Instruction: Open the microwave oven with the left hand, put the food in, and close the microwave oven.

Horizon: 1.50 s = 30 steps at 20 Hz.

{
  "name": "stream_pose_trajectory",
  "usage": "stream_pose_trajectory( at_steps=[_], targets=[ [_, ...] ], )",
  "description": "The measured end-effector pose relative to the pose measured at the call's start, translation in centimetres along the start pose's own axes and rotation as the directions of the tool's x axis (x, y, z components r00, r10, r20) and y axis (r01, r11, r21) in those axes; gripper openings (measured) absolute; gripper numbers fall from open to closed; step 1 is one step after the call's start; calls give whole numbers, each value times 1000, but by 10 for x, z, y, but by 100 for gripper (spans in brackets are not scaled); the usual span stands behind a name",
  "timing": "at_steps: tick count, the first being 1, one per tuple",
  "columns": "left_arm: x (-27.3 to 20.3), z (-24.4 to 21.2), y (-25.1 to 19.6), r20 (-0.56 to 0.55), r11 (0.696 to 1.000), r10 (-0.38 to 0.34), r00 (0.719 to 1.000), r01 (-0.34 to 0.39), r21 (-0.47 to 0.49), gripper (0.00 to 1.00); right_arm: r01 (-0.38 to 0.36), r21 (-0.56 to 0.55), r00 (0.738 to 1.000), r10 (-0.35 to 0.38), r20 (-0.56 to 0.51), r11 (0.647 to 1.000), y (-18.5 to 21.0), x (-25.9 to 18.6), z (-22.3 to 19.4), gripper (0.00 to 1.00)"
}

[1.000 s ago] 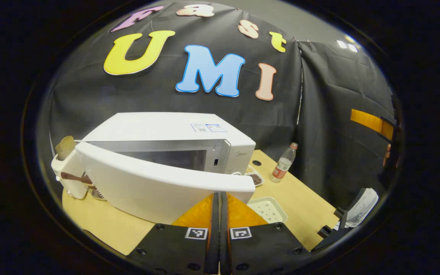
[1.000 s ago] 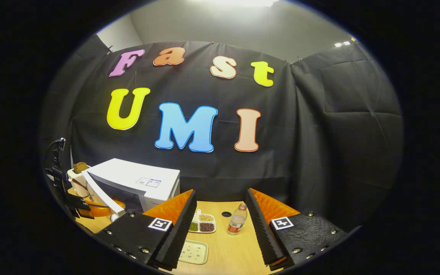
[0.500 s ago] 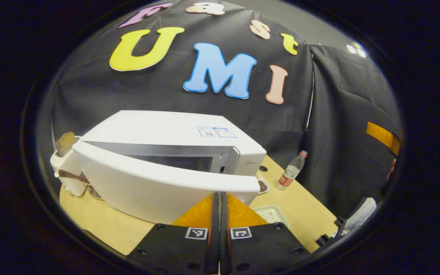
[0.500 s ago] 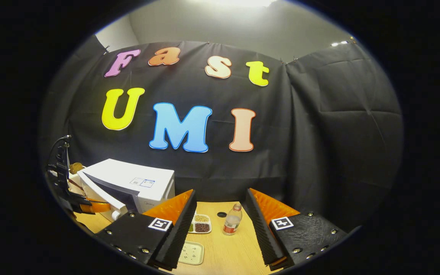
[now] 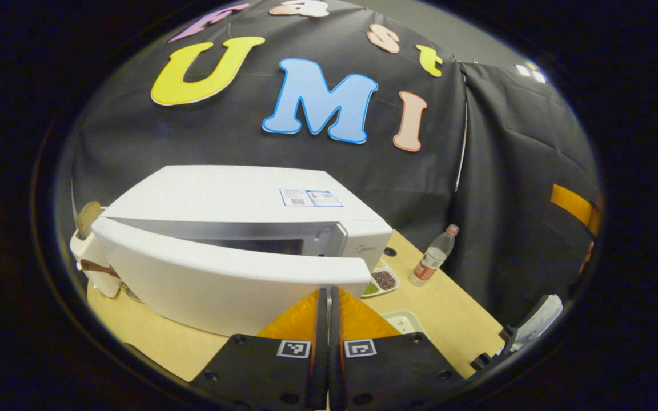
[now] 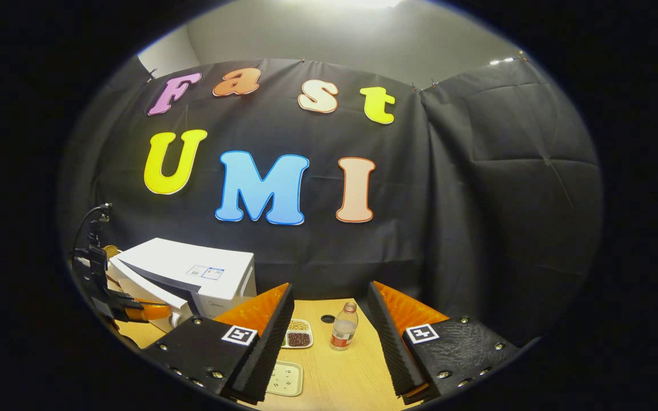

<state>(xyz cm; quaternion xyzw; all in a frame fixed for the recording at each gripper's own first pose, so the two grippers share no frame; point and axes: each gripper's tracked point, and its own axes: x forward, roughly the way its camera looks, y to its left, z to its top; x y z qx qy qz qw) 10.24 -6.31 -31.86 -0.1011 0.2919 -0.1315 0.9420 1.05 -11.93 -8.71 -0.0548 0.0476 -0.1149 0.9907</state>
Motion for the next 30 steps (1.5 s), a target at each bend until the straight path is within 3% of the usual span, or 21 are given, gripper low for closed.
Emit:
stream_pose_trajectory(
  at_steps=[30],
  targets=[
    [43, 32, 8, 18, 997, -5, 1000, 6, -73, 7, 20, 34, 1000, -20, 2, 999, -10, 12, 0, 80]
  ],
)
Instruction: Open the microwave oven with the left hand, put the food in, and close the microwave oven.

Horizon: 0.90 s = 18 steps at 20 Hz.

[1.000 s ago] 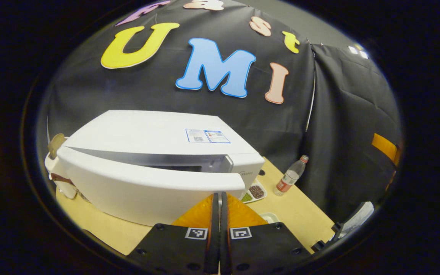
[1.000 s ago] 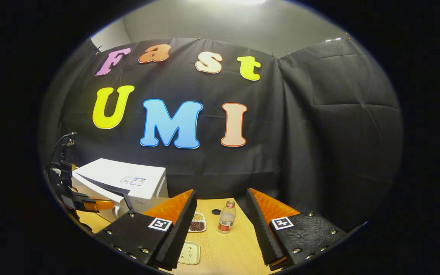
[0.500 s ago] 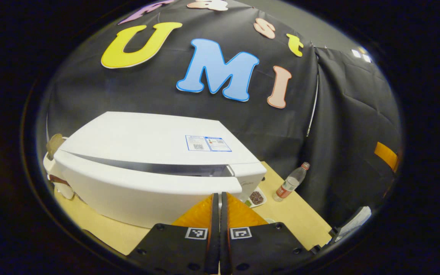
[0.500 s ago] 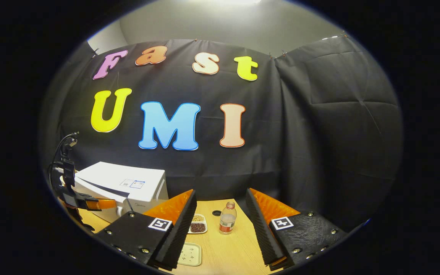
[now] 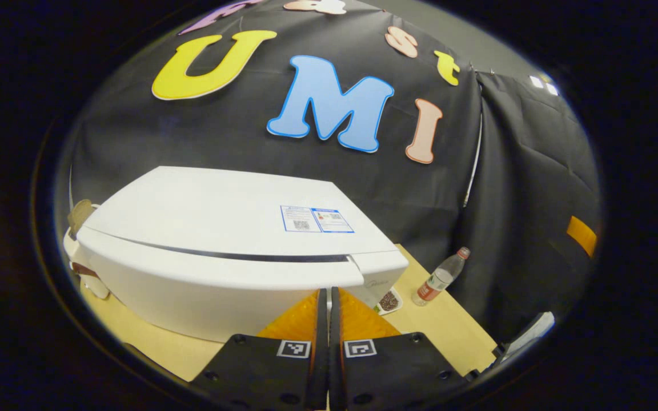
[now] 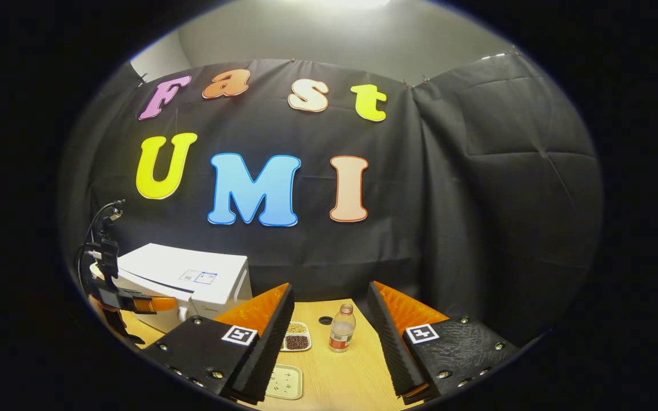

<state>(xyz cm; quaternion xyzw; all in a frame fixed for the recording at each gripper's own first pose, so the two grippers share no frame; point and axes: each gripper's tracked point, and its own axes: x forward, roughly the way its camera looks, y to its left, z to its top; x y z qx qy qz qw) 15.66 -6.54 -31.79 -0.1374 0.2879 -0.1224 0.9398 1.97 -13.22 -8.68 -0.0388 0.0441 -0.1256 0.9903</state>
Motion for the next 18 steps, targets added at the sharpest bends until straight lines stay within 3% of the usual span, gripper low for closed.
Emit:
stream_pose_trajectory(
  at_steps=[18],
  targets=[
    [8, -2, -6, 17, 1000, 3, 1000, -3, 17, 7, -8, -12, 1000, 8, -19, 1000, -1, 10, -5, 80]
  ],
)
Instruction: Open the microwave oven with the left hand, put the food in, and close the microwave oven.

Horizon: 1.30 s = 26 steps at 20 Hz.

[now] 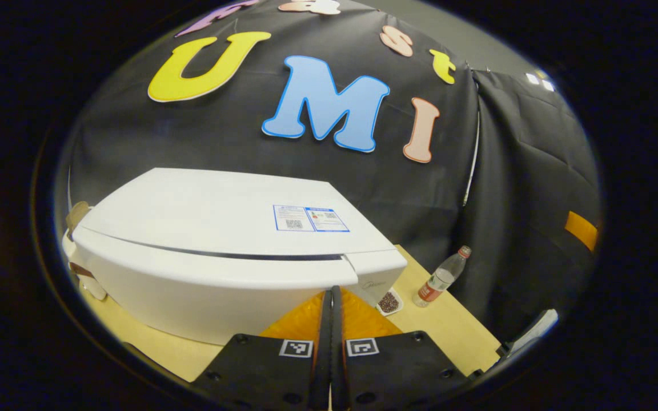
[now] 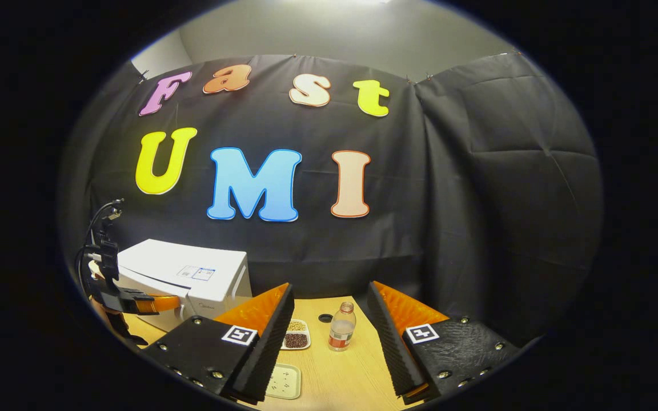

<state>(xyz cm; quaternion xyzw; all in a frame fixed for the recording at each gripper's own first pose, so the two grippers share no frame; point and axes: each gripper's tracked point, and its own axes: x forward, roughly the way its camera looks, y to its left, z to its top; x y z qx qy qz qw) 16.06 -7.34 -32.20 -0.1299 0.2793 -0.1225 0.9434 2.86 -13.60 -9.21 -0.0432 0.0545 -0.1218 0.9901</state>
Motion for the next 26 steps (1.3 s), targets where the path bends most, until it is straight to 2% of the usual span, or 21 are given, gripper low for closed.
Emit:
stream_pose_trajectory(
  at_steps=[4, 15, 16, 17, 18, 19, 22, 24, 26],
  targets=[
    [-1, 1, 0, 4, 1000, -1, 1000, 1, 5, 7, 6, 11, 1000, -6, -11, 1000, -12, 8, 1, 80],
    [1, 2, 0, 17, 1000, 0, 1000, 0, 30, 7, -3, 13, 1000, 3, -24, 1000, -5, 12, -5, 80],
    [4, 4, 1, 21, 999, 4, 1000, -5, 33, 7, -3, 15, 1000, 3, -28, 1000, -5, 12, -5, 80],
    [4, 9, 12, 28, 997, 58, 998, -59, 45, 7, -3, 16, 1000, 3, -31, 1000, -4, 12, -6, 80],
    [7, 5, 3, 7, 1000, 5, 1000, -5, -1, 7, -2, 14, 1000, 2, -31, 1000, -4, 11, -6, 80],
    [10, 4, 2, 3, 1000, -4, 1000, 4, -13, 7, 2, 12, 1000, -2, -28, 1000, -5, 11, -5, 80],
    [13, 5, 1, 10, 1000, -6, 1000, 6, 26, 7, 6, 16, 999, -5, -32, 1000, -4, 11, -6, 80],
    [11, 5, 4, 6, 999, 20, 1000, -20, 43, 7, -5, 20, 999, 5, -37, 1000, 0, 11, -6, 80],
    [-5, 23, 18, 57, 987, 107, 993, -113, 113, 7, -28, 16, 999, 28, -40, 999, 9, 11, -5, 80]
  ],
)
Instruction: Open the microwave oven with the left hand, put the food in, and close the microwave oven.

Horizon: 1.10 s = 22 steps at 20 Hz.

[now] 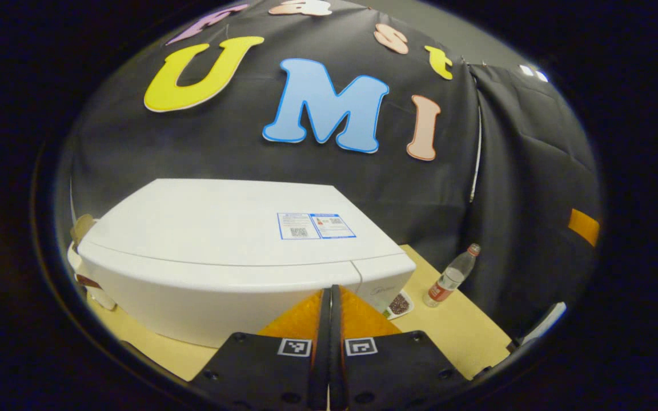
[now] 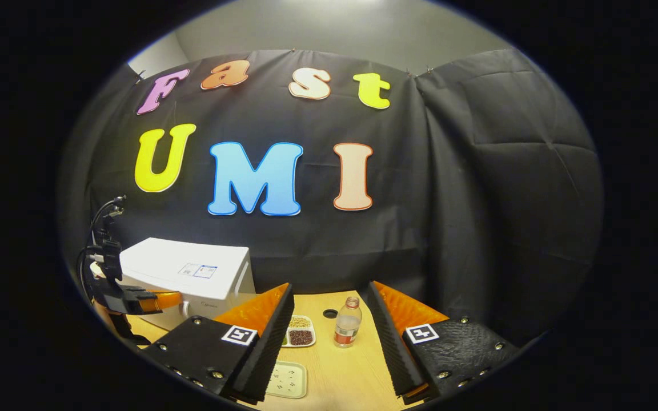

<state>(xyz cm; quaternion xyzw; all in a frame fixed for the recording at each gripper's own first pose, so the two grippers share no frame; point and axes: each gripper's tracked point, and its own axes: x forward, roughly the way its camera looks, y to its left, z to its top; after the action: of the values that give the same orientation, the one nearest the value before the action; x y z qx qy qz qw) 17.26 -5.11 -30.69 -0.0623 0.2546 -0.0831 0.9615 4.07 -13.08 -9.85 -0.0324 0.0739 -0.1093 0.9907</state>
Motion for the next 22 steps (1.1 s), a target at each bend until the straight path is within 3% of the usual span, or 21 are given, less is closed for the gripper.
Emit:
stream_pose_trajectory(
  at_steps=[3, 6, 8, 11, 12, 14, 22],
  targets=[
    [-38, 50, 19, 96, 998, 55, 994, -56, 10, 5, -49, 3, 999, 49, 23, 999, 18, 2, 13, 80],
    [-95, 115, 48, 232, 990, 134, 964, -138, 1, 10, -102, 28, 993, 100, 64, 994, 49, -3, 37, 80],
    [-137, 151, 59, 318, 982, 177, 931, -187, 1, 34, -142, 44, 986, 138, 89, 989, 65, -7, 58, 80],
    [-207, 198, 60, 388, 974, 207, 898, -227, 5, 98, -205, 39, 974, 200, 103, 978, 84, -16, 87, 80],
    [-221, 210, 61, 410, 970, 222, 885, -244, 1, 94, -221, 38, 971, 216, 104, 975, 91, -21, 96, 79],
    [-260, 225, 54, 442, 970, 218, 870, -241, -3, 96, -224, 48, 969, 217, 121, 973, 94, -31, 112, 80],
    [-318, 244, 52, 490, 979, 188, 851, -205, -19, 96, -219, 64, 968, 209, 141, 974, 112, -67, 133, 80]
  ],
)
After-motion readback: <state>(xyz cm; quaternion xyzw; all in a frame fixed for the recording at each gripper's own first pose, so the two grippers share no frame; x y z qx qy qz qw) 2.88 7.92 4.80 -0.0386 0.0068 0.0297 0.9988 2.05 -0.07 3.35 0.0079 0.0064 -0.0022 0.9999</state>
